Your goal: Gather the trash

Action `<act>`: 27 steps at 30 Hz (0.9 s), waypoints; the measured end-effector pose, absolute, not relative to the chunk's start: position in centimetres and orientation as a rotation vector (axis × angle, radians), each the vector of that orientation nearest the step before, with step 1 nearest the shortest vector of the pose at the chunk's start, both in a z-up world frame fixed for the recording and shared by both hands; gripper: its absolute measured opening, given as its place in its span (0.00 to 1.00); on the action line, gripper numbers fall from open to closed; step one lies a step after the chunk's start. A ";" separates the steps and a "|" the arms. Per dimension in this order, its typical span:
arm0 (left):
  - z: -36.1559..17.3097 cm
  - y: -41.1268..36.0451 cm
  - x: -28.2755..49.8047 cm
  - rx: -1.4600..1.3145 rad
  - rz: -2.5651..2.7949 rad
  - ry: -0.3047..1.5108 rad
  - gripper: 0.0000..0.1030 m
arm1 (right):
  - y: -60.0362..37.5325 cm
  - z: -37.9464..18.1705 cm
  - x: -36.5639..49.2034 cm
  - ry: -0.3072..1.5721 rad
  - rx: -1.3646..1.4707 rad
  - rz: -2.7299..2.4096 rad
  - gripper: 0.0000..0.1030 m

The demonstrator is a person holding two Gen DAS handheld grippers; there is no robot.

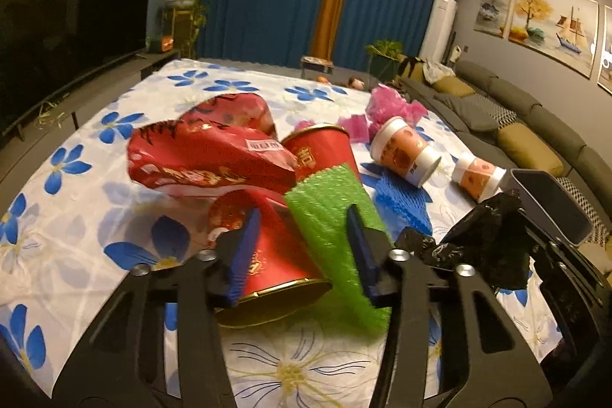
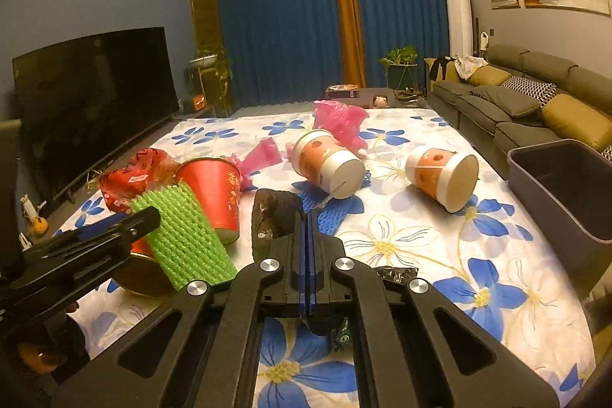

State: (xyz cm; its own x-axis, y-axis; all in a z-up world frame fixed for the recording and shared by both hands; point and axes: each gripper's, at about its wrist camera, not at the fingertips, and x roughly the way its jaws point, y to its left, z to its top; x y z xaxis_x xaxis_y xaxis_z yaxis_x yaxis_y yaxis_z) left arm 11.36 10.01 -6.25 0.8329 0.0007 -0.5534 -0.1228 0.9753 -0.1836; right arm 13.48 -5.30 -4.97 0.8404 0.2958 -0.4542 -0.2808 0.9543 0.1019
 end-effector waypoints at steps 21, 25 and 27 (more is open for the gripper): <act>-3.0 8.0 8.2 -0.223 -0.070 0.475 0.08 | -7.7 -3.2 10.9 0.437 0.044 0.300 0.02; -2.0 7.3 7.4 -0.208 -0.086 0.448 0.08 | -8.2 -2.3 10.3 0.415 0.035 0.307 0.02; -1.6 7.0 7.2 -0.197 -0.086 0.437 0.08 | -8.4 -2.1 10.1 0.409 0.033 0.308 0.01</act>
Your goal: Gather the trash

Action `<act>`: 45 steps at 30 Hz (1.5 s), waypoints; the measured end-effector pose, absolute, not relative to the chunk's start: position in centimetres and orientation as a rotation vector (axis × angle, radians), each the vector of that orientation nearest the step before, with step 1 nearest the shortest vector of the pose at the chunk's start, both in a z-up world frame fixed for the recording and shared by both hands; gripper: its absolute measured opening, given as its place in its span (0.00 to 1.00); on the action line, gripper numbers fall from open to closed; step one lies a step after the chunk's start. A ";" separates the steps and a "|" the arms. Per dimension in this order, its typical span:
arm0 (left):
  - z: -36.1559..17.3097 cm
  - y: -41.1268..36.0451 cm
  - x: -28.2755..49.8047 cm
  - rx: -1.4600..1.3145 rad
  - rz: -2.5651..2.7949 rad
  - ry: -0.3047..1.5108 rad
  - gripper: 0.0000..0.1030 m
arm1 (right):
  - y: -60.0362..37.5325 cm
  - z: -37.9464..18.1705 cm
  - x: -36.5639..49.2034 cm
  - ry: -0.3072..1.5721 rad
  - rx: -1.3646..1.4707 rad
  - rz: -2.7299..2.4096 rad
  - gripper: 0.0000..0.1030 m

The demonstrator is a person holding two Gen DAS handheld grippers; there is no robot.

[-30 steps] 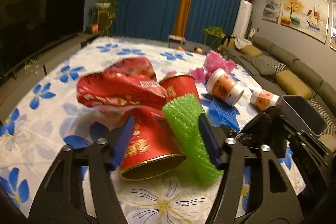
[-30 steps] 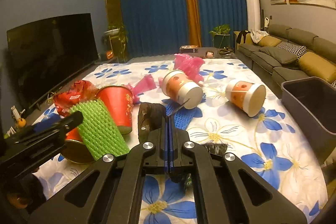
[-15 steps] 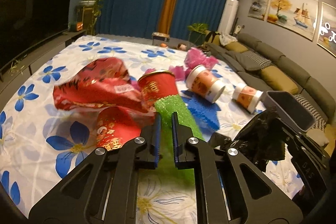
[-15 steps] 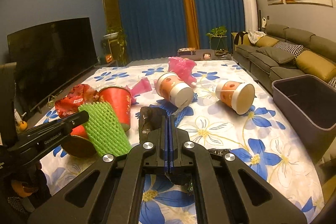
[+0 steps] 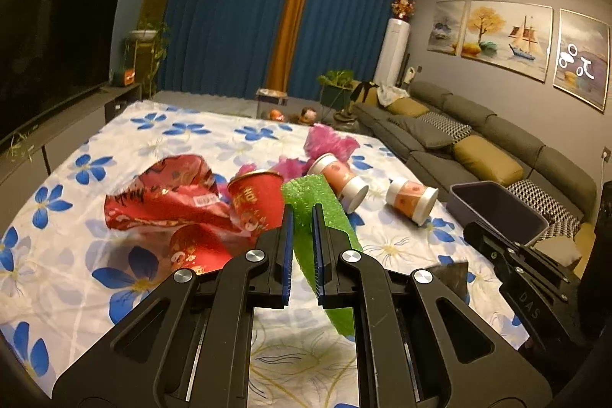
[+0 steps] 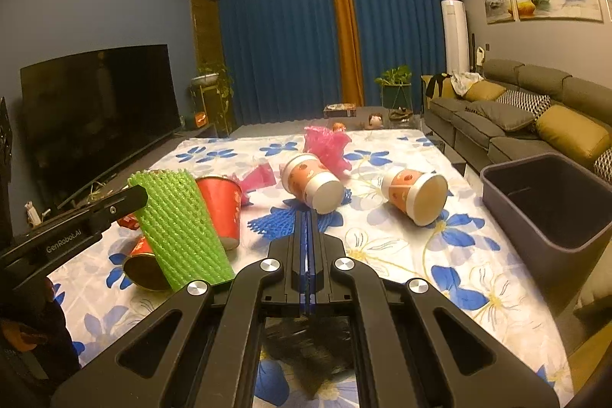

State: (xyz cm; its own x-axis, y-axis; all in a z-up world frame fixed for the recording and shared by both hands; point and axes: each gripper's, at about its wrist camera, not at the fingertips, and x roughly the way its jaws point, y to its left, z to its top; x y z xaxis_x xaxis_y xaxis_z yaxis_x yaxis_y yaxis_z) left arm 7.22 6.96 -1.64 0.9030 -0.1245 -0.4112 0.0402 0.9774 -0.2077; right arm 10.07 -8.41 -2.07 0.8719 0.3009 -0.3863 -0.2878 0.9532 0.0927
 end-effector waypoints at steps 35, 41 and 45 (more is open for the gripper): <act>-1.5 7.6 4.3 -0.173 -0.032 0.417 0.08 | -6.4 -7.8 8.8 0.641 -0.044 0.404 0.01; -1.5 6.3 4.3 -0.146 -0.054 0.415 0.08 | -7.6 -6.0 8.3 0.579 -0.029 0.383 0.01; -1.4 5.3 4.7 -0.130 -0.068 0.414 0.08 | -8.6 -4.9 8.1 0.546 -0.020 0.368 0.01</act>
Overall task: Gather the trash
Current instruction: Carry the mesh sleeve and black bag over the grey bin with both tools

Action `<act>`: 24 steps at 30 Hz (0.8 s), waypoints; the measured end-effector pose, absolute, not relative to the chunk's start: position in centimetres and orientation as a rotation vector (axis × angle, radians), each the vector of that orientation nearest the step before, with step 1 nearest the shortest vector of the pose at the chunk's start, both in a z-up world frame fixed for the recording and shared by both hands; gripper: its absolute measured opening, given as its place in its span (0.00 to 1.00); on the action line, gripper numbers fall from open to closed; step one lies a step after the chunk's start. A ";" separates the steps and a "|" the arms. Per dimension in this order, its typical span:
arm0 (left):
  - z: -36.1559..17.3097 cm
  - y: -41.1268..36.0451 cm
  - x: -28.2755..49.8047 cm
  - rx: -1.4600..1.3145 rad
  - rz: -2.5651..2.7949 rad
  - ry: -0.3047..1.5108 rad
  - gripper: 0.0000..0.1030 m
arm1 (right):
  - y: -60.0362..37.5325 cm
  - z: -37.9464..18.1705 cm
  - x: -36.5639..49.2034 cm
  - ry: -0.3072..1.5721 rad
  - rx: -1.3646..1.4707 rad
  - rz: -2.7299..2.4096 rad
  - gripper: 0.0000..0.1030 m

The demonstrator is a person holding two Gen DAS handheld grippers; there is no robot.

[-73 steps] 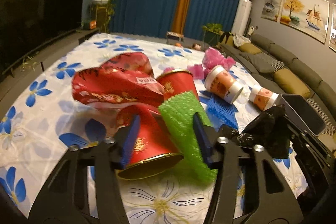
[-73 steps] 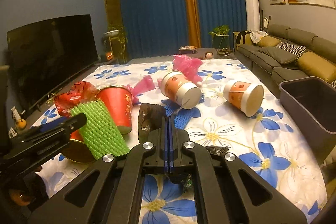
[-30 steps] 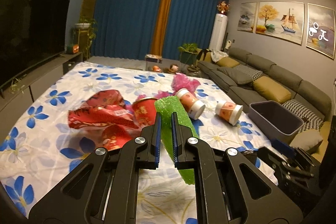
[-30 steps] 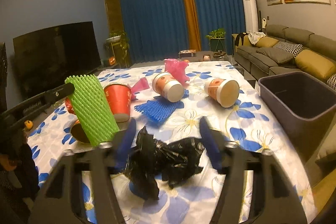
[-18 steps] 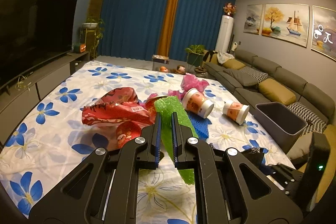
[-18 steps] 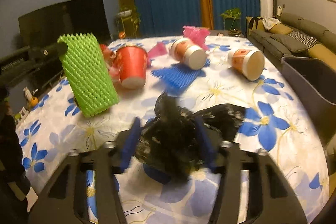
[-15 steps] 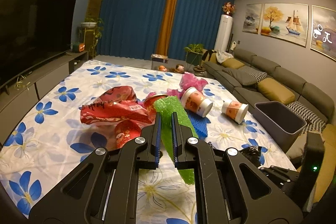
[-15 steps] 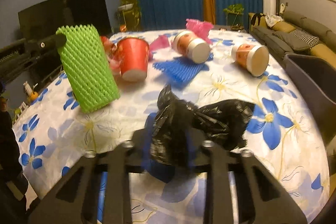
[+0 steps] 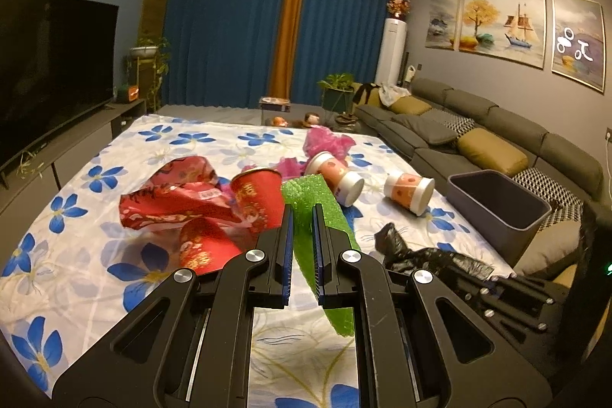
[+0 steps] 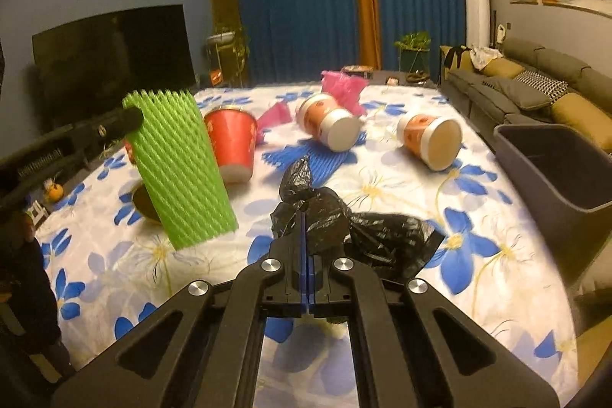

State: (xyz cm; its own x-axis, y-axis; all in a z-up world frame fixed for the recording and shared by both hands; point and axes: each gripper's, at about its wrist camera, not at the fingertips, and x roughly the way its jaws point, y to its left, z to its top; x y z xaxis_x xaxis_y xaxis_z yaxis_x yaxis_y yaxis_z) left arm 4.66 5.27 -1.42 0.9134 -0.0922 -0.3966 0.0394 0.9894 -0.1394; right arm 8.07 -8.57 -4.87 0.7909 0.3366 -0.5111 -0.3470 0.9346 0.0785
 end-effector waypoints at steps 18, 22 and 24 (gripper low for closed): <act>1.0 -2.7 8.1 -0.038 -0.197 0.365 0.08 | -16.6 -0.5 9.2 0.425 0.026 0.236 0.01; 1.2 -5.2 9.1 -0.012 -0.235 0.362 0.08 | -18.8 0.0 9.7 0.406 0.043 0.196 0.01; 1.3 -6.4 9.7 0.000 -0.255 0.360 0.08 | -20.0 0.2 10.0 0.401 0.052 0.176 0.01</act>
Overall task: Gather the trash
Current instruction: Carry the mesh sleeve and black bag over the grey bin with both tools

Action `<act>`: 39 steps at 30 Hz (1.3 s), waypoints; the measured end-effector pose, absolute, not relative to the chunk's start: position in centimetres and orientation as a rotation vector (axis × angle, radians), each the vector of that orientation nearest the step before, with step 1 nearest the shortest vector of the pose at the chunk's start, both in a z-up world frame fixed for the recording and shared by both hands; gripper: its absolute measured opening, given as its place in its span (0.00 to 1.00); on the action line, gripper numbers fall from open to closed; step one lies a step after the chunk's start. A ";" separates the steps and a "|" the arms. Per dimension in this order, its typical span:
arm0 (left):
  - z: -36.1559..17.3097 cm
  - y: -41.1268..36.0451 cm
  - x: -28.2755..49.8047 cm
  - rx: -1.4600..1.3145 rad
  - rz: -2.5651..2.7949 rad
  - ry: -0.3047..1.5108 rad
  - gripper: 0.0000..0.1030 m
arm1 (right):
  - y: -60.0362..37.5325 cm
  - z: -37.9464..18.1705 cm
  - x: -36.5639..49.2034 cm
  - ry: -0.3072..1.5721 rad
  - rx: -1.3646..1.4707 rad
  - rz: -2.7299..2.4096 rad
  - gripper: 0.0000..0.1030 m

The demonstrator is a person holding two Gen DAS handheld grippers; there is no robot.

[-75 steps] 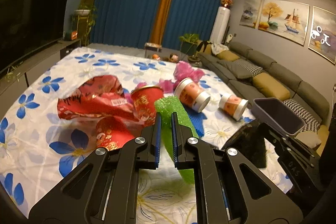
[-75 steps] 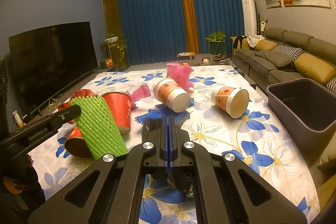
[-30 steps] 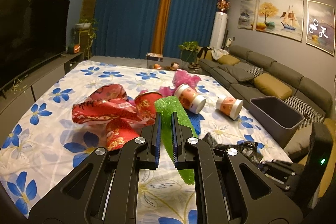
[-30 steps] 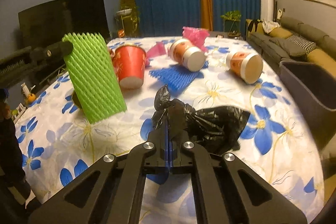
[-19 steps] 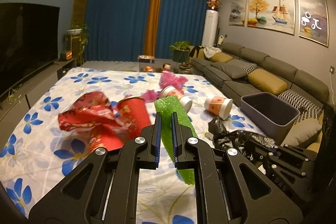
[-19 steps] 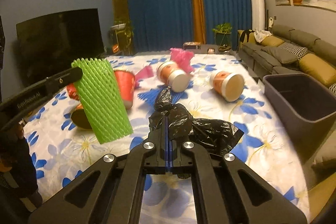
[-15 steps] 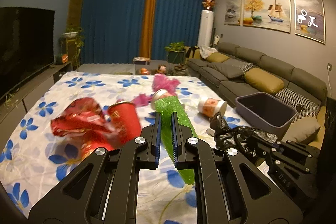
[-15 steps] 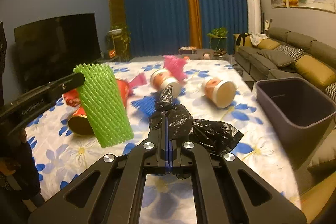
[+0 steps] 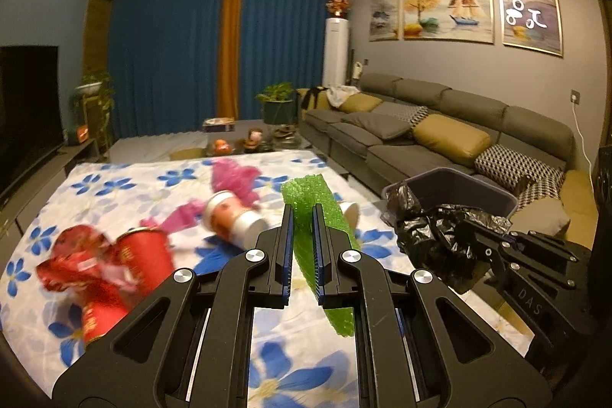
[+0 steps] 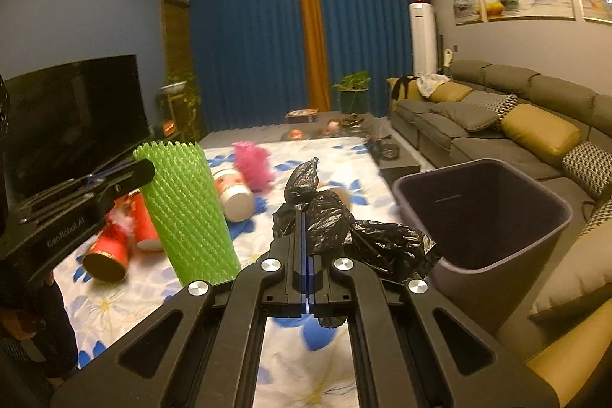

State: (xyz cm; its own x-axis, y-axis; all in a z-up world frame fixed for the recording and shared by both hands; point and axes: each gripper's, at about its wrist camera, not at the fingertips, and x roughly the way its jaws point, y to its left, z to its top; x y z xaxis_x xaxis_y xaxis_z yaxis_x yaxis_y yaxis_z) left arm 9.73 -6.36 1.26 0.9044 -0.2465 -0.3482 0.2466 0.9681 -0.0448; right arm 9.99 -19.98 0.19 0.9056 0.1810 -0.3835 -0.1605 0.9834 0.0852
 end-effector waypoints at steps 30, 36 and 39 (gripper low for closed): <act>1.6 -22.8 21.7 0.031 -0.494 0.334 0.08 | -32.8 2.1 16.7 0.333 0.154 -0.111 0.01; 0.9 -23.4 22.9 0.030 -0.517 0.352 0.08 | -32.9 1.8 17.1 0.330 0.162 -0.123 0.01; 0.6 -23.7 23.6 0.023 -0.523 0.364 0.09 | -32.9 1.7 17.4 0.335 0.164 -0.128 0.01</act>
State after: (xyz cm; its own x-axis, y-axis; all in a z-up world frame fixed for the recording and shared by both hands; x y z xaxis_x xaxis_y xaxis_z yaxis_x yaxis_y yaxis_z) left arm 23.59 -23.72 0.56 0.8037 -0.4847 -0.3452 0.4927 0.8673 -0.0708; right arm 17.40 -32.93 1.72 0.9363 -0.0978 -0.3372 0.1520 0.9787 0.1383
